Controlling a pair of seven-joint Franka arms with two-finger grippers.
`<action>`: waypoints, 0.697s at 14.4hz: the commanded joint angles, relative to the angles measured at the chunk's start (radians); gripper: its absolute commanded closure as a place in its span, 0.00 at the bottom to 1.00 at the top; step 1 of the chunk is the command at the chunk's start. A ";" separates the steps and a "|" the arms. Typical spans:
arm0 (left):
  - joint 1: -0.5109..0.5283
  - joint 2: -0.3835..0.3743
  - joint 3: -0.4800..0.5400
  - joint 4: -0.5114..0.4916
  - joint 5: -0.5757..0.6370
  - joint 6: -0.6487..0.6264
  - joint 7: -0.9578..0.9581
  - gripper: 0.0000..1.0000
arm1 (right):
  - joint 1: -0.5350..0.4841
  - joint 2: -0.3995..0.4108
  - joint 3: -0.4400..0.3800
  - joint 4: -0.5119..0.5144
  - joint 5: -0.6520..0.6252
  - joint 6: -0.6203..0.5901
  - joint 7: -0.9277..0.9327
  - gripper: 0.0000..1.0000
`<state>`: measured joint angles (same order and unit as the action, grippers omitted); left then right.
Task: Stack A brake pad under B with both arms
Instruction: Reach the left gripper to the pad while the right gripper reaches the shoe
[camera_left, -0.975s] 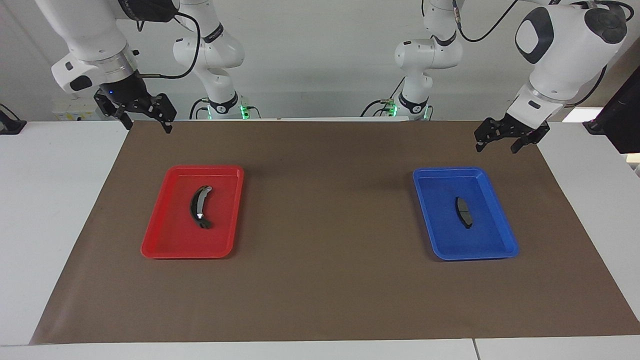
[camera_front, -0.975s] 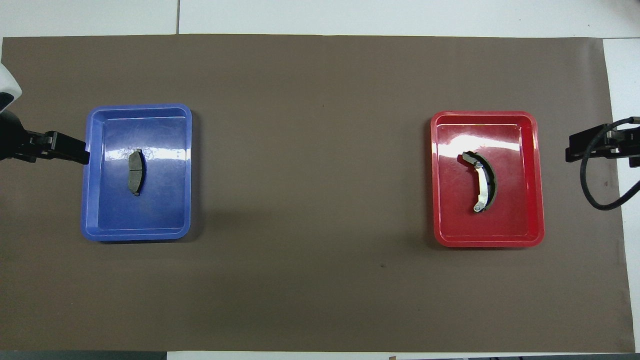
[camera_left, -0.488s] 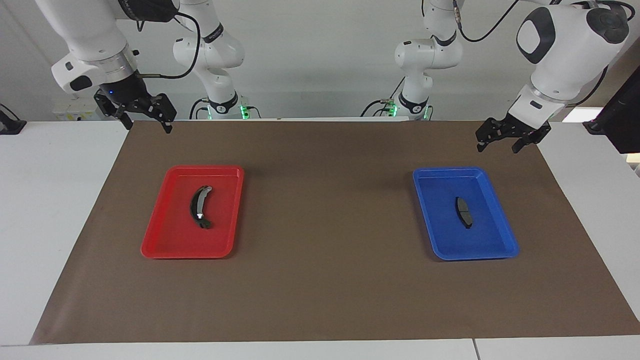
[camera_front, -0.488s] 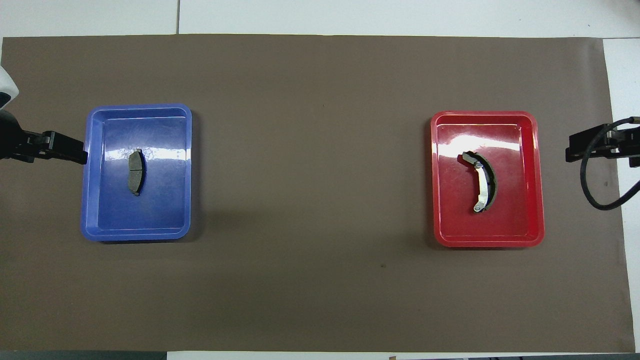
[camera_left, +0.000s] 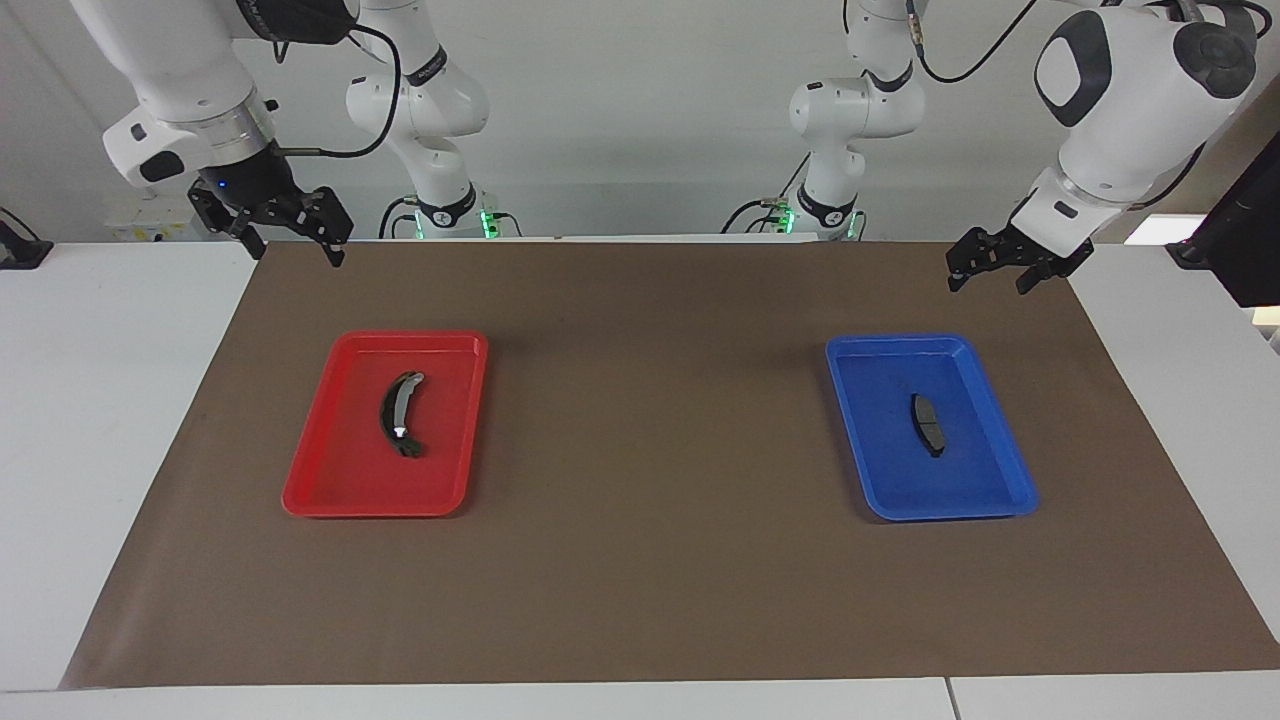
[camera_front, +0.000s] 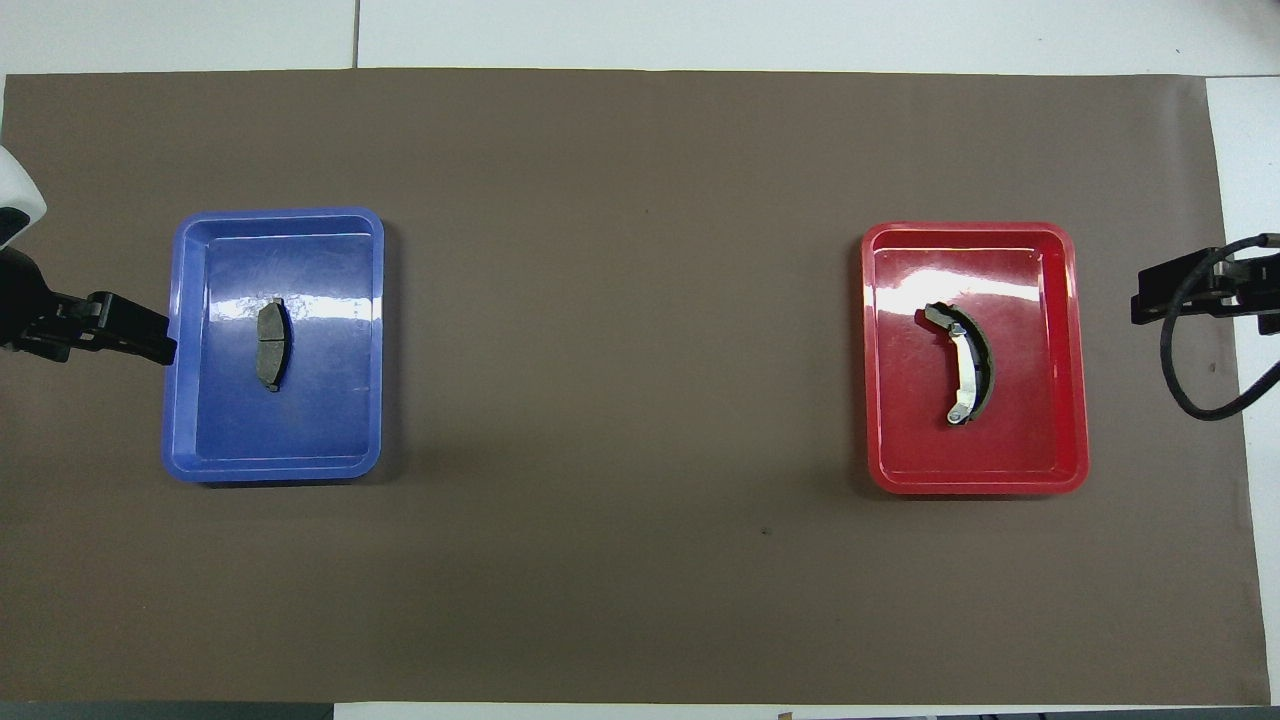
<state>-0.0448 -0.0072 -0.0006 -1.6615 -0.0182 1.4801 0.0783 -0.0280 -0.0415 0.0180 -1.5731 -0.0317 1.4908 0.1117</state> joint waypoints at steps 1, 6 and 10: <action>-0.007 -0.027 -0.001 -0.015 -0.003 -0.029 0.012 0.01 | -0.012 -0.008 0.005 -0.015 0.013 0.017 -0.015 0.00; -0.007 -0.028 -0.001 -0.067 -0.002 0.205 0.009 0.02 | -0.010 -0.008 0.005 -0.024 0.013 0.045 -0.021 0.00; -0.007 -0.008 -0.001 -0.132 -0.002 0.396 0.008 0.02 | -0.012 -0.017 0.005 -0.053 0.013 0.098 -0.027 0.00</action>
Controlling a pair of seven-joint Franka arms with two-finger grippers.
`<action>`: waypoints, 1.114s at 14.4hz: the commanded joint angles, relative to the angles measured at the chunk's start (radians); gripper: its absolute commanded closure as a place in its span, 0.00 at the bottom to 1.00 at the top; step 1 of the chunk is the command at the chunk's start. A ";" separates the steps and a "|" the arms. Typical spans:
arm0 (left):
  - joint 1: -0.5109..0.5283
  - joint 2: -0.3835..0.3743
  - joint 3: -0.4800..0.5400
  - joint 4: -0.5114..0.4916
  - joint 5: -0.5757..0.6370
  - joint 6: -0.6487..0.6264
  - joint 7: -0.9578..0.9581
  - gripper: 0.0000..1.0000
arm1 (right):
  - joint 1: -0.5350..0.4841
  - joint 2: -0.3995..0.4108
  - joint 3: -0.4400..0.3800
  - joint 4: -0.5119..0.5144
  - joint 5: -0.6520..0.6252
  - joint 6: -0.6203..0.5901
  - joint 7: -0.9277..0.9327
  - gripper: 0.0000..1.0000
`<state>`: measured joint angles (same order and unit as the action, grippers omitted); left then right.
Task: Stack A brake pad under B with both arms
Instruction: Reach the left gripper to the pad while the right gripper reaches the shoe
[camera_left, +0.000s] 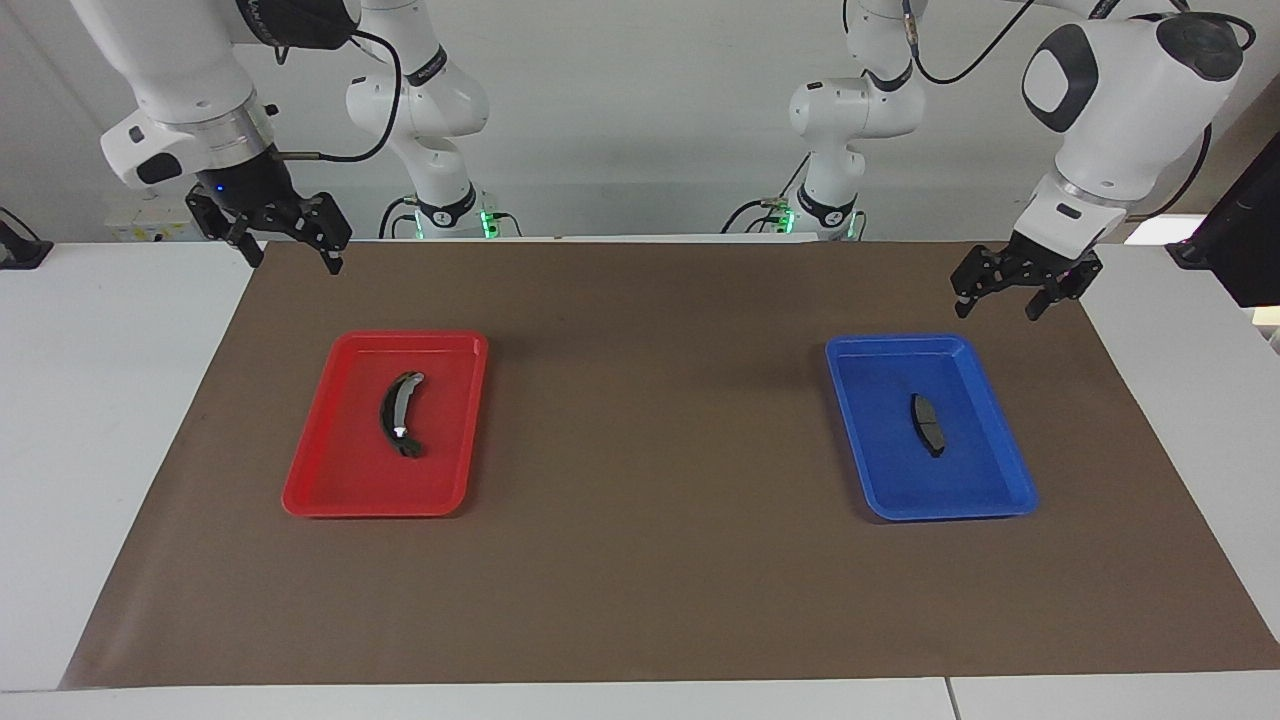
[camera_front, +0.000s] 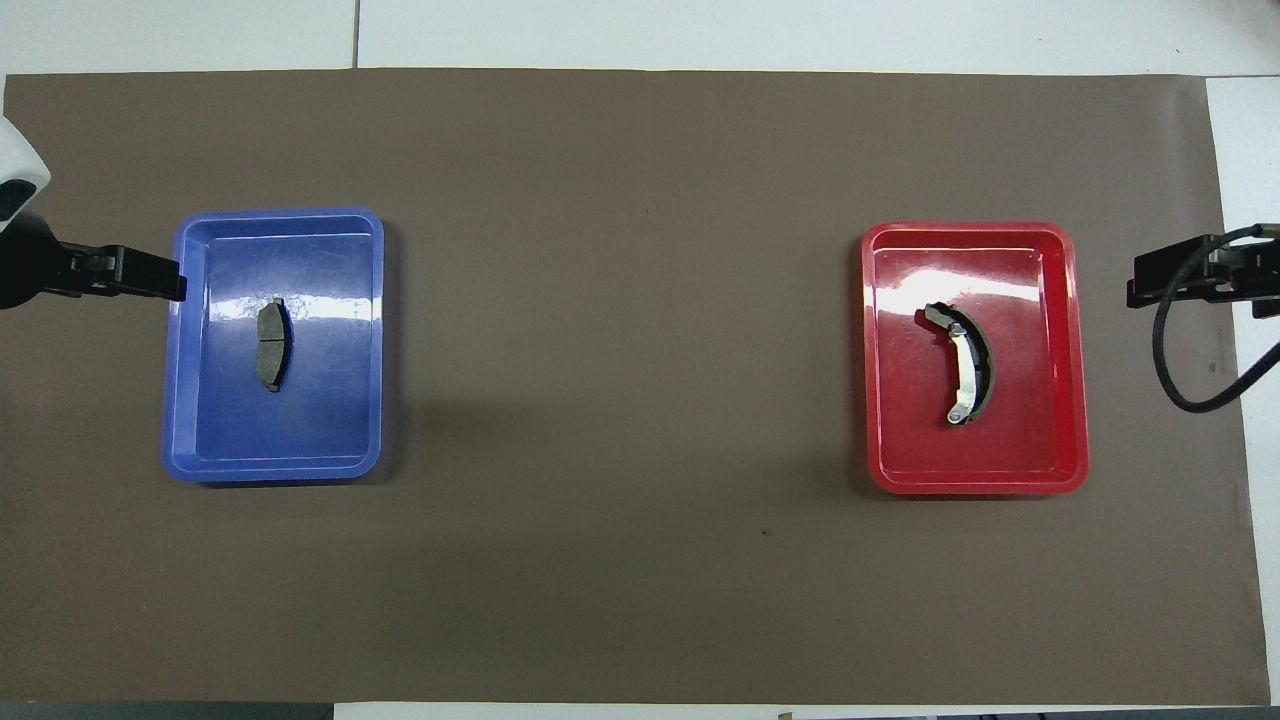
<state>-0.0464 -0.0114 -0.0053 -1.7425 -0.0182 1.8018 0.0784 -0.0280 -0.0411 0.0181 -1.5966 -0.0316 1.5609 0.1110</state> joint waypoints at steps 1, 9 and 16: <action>-0.007 0.011 0.004 -0.081 0.000 0.121 0.006 0.02 | -0.012 -0.016 0.005 -0.039 0.013 0.030 -0.031 0.00; 0.032 0.133 0.007 -0.354 0.003 0.468 0.006 0.02 | -0.010 -0.013 0.006 -0.362 0.013 0.362 -0.157 0.00; 0.036 0.155 0.007 -0.526 0.001 0.654 0.004 0.08 | -0.042 0.065 0.006 -0.618 0.016 0.767 -0.313 0.00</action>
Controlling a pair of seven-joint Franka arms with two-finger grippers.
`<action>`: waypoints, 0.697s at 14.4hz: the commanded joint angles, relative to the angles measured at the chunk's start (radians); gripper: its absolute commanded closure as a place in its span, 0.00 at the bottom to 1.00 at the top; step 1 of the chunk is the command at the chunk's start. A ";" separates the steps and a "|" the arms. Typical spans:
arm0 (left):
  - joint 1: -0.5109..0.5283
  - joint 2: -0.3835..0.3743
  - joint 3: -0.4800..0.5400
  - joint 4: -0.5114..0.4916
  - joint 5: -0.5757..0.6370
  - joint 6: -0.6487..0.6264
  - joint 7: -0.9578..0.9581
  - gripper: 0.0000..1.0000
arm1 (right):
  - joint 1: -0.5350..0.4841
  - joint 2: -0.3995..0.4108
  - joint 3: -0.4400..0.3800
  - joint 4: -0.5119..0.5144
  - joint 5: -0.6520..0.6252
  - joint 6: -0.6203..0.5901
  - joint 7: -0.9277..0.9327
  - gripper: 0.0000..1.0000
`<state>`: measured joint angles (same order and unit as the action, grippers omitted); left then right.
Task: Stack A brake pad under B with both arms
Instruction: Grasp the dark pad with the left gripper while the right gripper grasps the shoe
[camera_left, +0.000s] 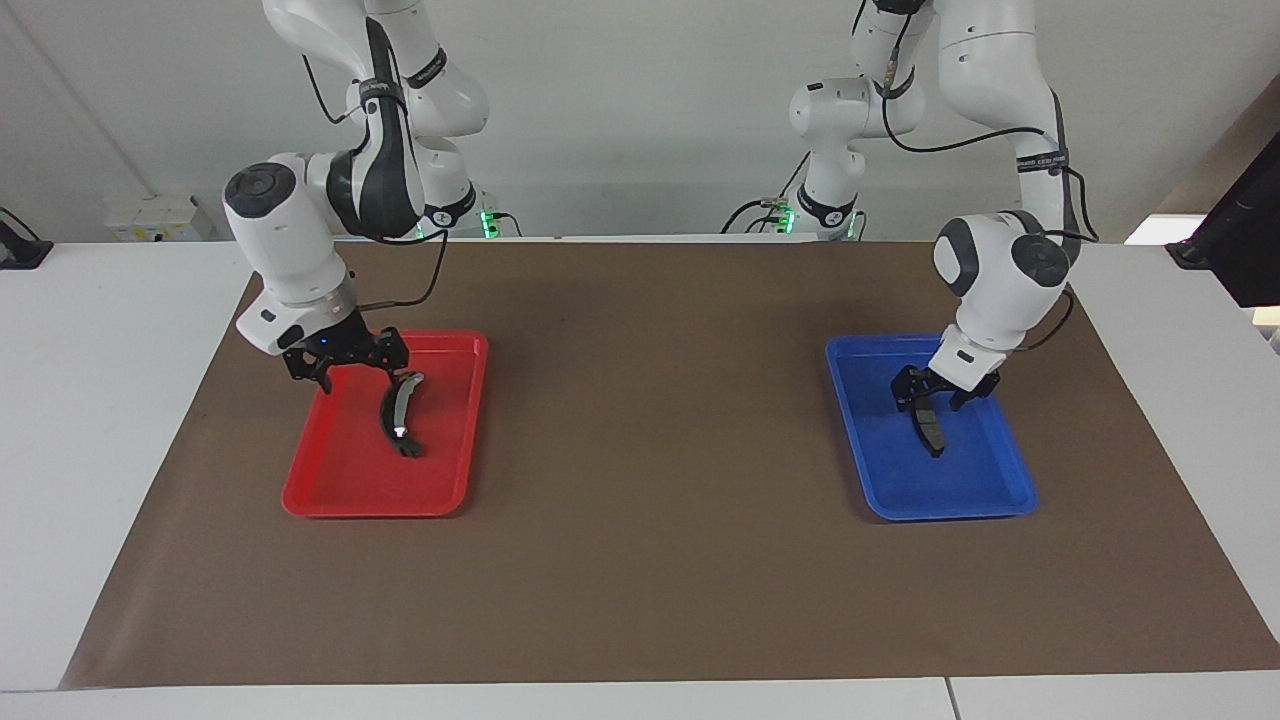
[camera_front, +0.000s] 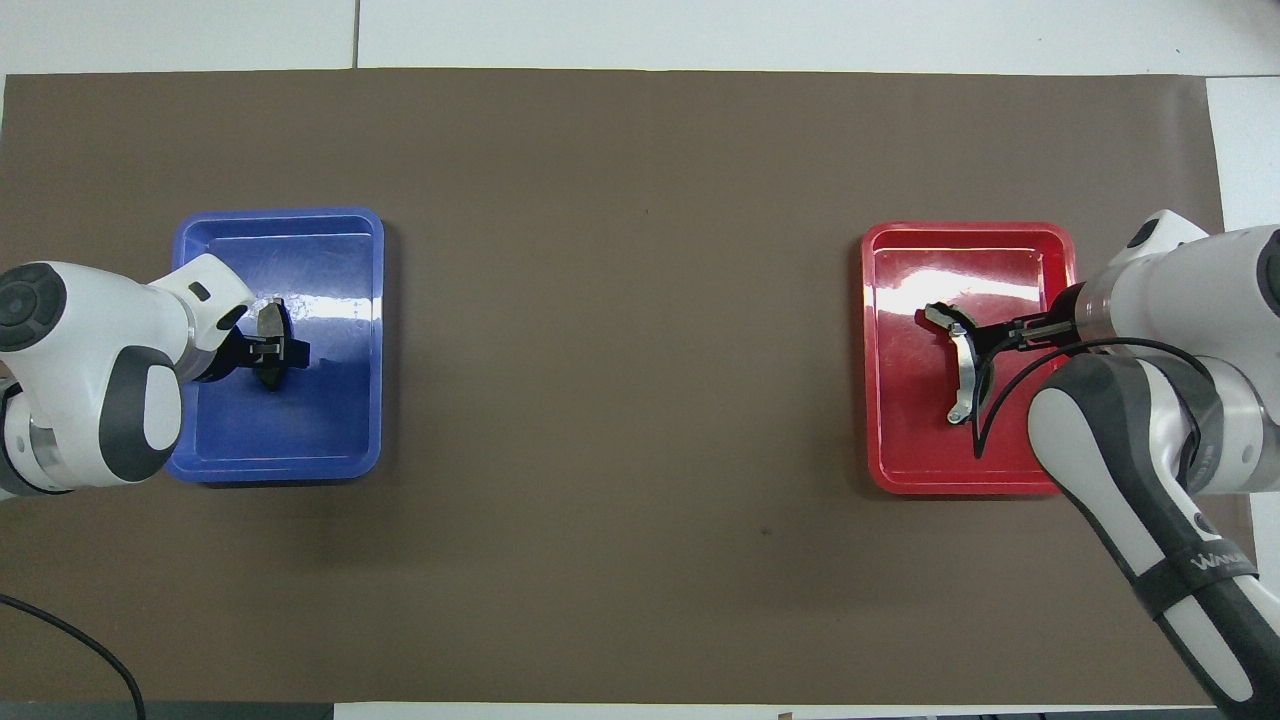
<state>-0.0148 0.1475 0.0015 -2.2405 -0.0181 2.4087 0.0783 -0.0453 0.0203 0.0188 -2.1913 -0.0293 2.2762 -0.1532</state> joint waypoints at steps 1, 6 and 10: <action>0.004 0.001 0.002 -0.027 0.001 0.064 0.005 0.09 | -0.025 0.022 0.006 -0.036 0.014 0.087 -0.052 0.00; 0.019 0.030 0.000 -0.024 0.001 0.136 0.005 0.19 | -0.013 0.069 0.009 -0.087 0.016 0.183 -0.052 0.00; 0.018 0.030 0.000 -0.022 0.001 0.127 0.006 0.73 | -0.001 0.099 0.010 -0.088 0.058 0.201 -0.054 0.00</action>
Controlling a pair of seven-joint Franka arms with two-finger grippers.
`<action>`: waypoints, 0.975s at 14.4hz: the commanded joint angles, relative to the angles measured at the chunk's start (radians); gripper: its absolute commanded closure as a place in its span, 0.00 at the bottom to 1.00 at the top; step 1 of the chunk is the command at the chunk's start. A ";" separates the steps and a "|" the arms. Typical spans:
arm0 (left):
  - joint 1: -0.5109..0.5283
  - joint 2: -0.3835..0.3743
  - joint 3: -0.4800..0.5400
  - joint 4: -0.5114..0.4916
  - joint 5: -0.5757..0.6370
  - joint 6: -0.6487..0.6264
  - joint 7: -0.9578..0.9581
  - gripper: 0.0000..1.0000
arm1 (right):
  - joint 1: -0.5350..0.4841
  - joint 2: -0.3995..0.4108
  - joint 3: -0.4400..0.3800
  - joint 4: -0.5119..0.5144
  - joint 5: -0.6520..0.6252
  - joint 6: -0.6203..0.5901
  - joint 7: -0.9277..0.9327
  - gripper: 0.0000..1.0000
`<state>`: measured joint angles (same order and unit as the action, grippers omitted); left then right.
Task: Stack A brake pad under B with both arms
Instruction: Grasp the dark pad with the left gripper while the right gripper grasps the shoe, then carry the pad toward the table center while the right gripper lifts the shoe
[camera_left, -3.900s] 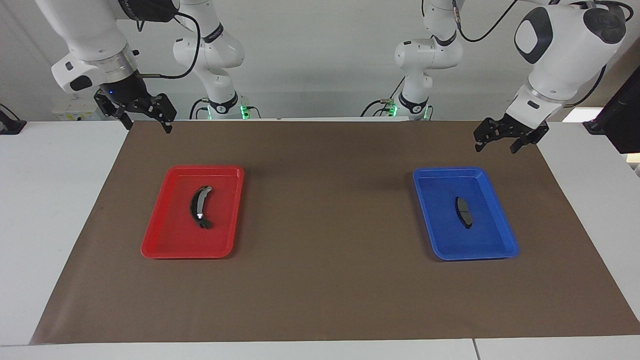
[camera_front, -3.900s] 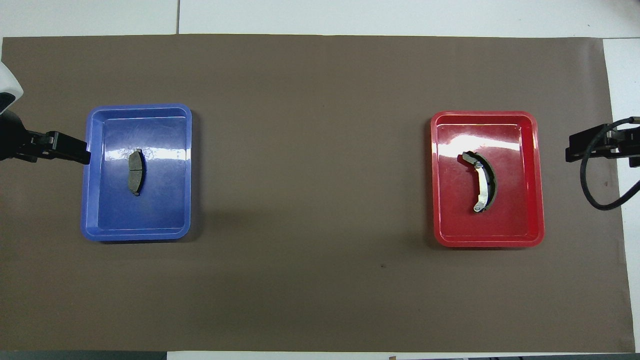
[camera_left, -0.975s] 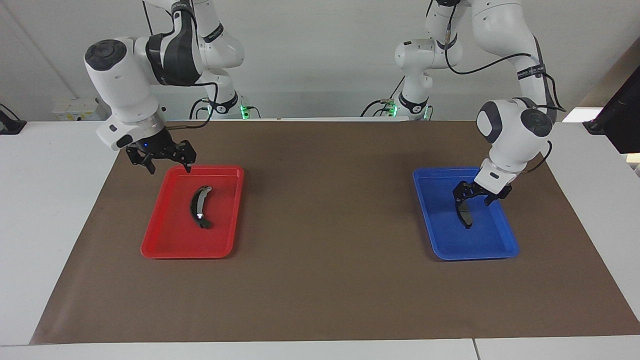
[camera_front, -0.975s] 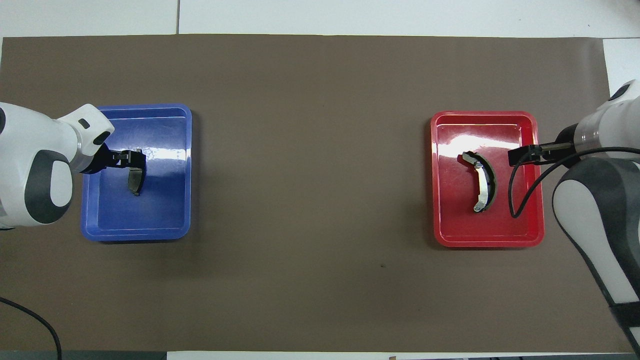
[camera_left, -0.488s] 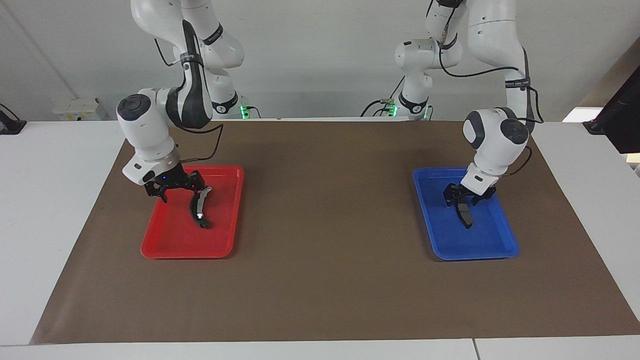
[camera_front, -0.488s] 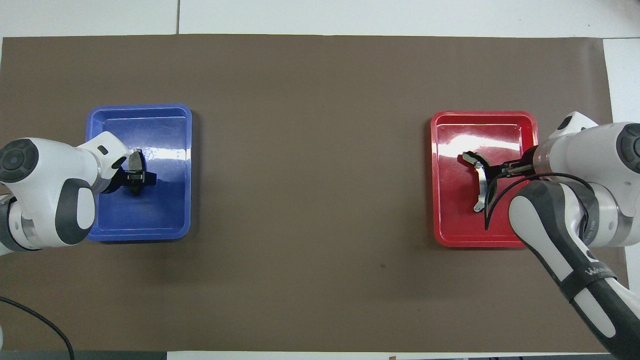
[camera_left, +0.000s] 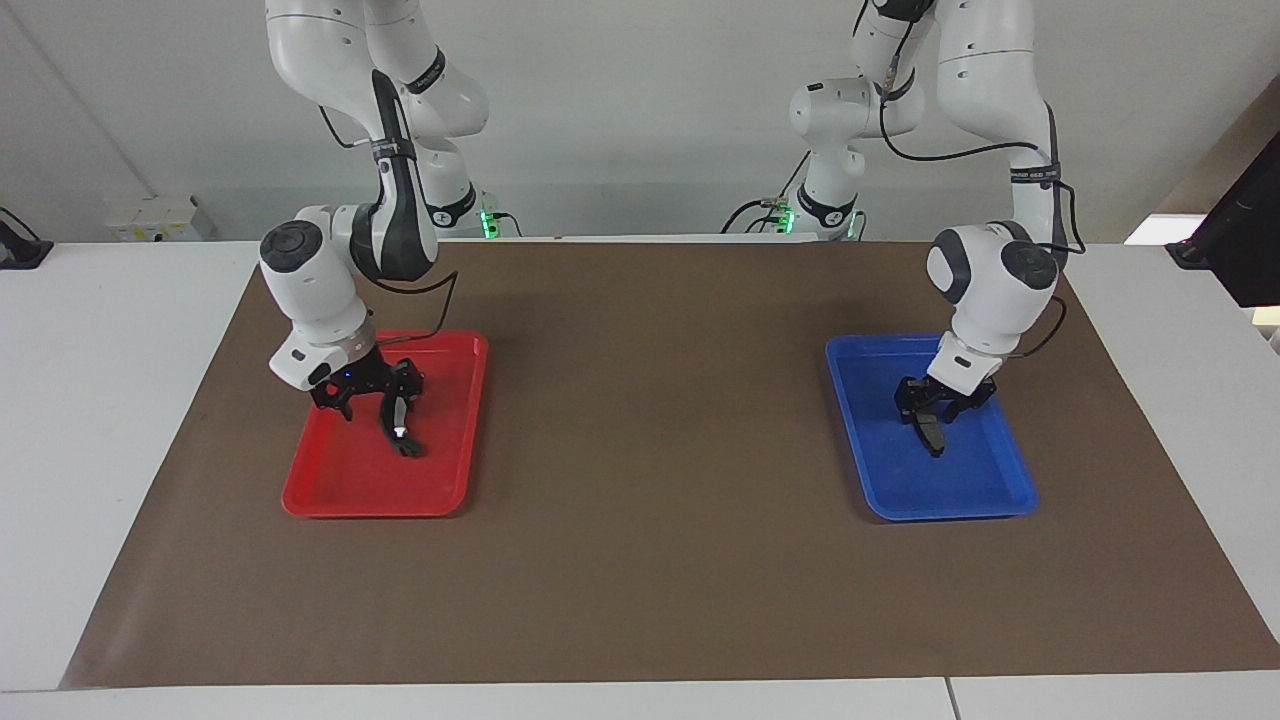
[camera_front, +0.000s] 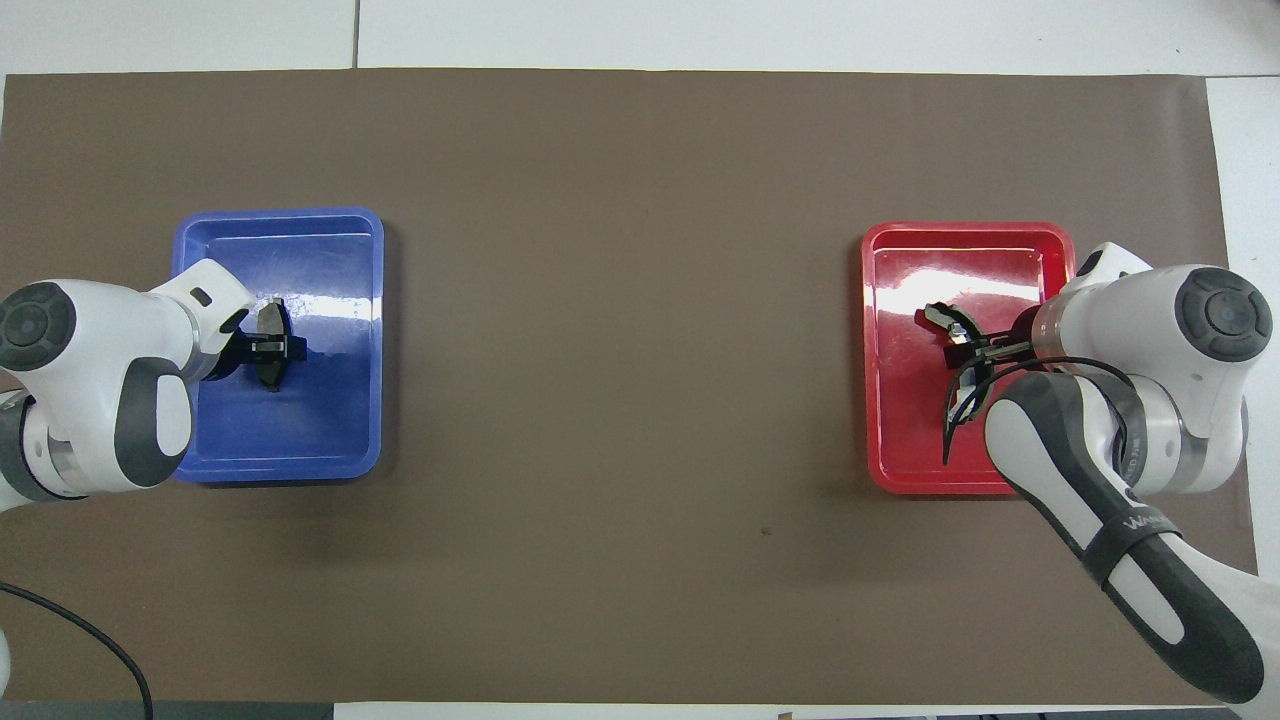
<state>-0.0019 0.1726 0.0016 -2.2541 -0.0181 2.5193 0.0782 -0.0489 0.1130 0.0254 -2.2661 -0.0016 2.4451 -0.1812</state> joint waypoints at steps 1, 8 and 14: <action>0.005 0.005 0.000 0.002 0.001 0.012 0.011 0.76 | 0.003 0.007 0.004 -0.013 0.031 0.034 -0.026 0.00; -0.080 -0.024 -0.005 0.249 0.001 -0.296 0.003 0.99 | 0.006 0.027 0.007 -0.021 0.032 0.058 0.000 0.09; -0.373 -0.016 -0.005 0.317 0.000 -0.324 -0.193 0.99 | 0.006 0.025 0.007 -0.023 0.034 0.054 0.006 0.95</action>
<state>-0.2775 0.1552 -0.0184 -1.9453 -0.0182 2.2049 -0.0338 -0.0416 0.1405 0.0272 -2.2769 0.0144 2.4802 -0.1809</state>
